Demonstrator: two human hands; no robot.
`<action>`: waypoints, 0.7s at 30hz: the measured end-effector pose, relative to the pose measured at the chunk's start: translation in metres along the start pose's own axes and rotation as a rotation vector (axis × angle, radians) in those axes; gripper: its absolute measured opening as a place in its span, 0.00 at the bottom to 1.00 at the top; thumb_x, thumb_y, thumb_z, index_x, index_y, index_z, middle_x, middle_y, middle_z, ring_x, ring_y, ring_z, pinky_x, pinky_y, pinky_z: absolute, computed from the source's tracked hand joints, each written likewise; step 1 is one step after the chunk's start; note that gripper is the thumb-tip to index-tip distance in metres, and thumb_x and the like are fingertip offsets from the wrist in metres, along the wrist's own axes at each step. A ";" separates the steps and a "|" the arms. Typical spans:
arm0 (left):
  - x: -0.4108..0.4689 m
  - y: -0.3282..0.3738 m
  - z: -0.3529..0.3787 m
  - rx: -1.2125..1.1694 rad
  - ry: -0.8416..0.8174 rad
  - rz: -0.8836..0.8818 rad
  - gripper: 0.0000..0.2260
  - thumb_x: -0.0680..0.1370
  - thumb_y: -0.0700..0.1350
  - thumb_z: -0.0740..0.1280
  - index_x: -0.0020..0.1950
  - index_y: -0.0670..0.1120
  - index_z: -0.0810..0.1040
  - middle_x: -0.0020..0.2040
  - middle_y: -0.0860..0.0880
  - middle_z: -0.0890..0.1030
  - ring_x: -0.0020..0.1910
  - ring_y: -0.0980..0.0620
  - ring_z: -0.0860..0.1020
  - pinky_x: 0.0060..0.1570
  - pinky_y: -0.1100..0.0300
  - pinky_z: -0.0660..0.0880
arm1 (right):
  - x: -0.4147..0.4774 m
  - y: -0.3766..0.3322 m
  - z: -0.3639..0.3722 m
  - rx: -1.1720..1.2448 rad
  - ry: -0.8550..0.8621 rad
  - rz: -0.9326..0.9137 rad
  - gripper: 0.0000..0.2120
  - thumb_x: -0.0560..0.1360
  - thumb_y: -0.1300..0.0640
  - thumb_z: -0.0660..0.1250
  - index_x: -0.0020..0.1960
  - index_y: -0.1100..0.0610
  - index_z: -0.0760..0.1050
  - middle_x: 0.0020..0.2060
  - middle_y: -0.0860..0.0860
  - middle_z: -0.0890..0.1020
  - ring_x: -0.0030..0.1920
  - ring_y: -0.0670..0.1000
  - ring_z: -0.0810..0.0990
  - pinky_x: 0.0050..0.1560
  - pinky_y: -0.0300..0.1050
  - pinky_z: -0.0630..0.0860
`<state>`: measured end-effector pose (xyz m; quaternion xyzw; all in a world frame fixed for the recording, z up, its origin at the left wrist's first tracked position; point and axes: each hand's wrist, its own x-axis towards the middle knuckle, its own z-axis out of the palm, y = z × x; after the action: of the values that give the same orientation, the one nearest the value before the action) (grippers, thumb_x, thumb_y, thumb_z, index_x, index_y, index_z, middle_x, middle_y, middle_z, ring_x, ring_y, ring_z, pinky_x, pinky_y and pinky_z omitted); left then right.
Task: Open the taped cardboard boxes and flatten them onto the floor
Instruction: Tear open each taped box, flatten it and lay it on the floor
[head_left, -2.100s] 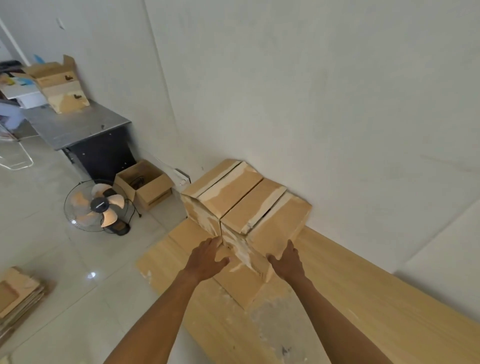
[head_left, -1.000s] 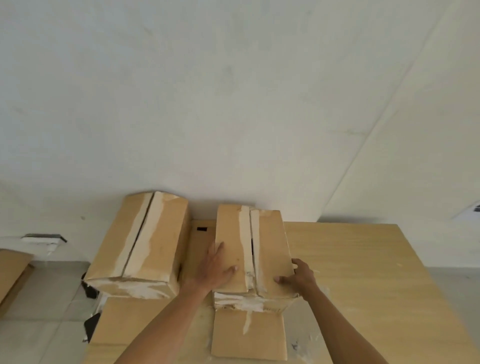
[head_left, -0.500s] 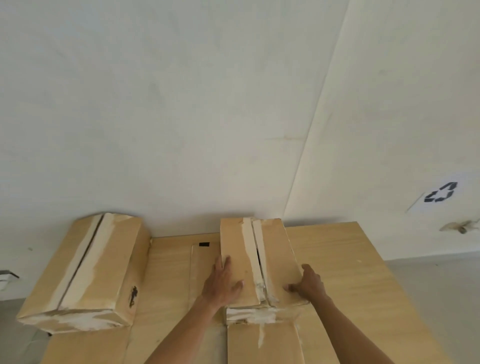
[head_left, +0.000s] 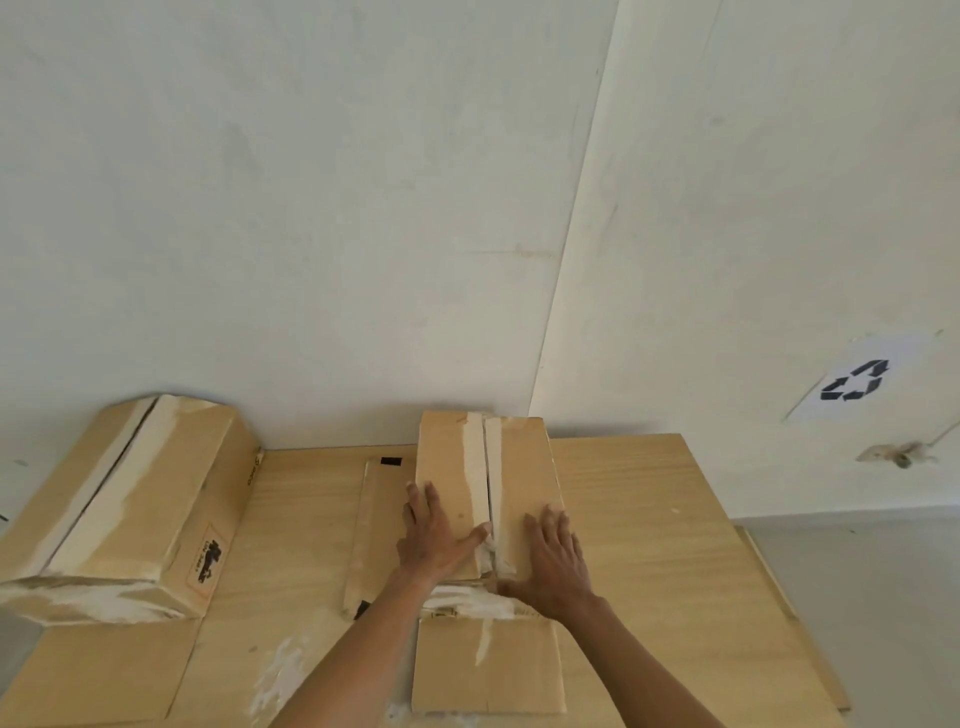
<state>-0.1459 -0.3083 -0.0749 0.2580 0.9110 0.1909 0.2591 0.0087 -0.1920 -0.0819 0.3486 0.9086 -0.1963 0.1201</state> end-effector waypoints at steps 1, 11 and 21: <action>-0.003 0.000 0.001 -0.015 0.001 -0.008 0.61 0.66 0.79 0.62 0.81 0.45 0.35 0.81 0.44 0.34 0.81 0.39 0.43 0.71 0.36 0.64 | -0.002 0.001 0.002 -0.014 0.002 -0.011 0.58 0.67 0.25 0.66 0.82 0.54 0.44 0.81 0.60 0.38 0.80 0.63 0.35 0.79 0.60 0.44; -0.036 -0.012 0.021 -0.067 0.019 -0.067 0.63 0.62 0.82 0.61 0.80 0.52 0.31 0.80 0.50 0.30 0.81 0.43 0.38 0.72 0.30 0.55 | -0.037 0.013 0.028 -0.073 0.140 -0.142 0.42 0.78 0.29 0.51 0.82 0.54 0.51 0.81 0.61 0.46 0.81 0.63 0.40 0.79 0.60 0.43; -0.055 -0.005 0.030 0.012 0.139 -0.076 0.53 0.72 0.76 0.59 0.82 0.41 0.44 0.82 0.41 0.43 0.81 0.40 0.45 0.70 0.34 0.64 | -0.055 0.053 0.056 0.075 0.307 -0.326 0.42 0.74 0.24 0.51 0.76 0.52 0.68 0.79 0.51 0.58 0.81 0.56 0.52 0.79 0.58 0.54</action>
<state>-0.0906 -0.3367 -0.0805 0.2108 0.9371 0.1927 0.2005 0.0889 -0.2132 -0.1270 0.2273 0.9525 -0.1917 -0.0659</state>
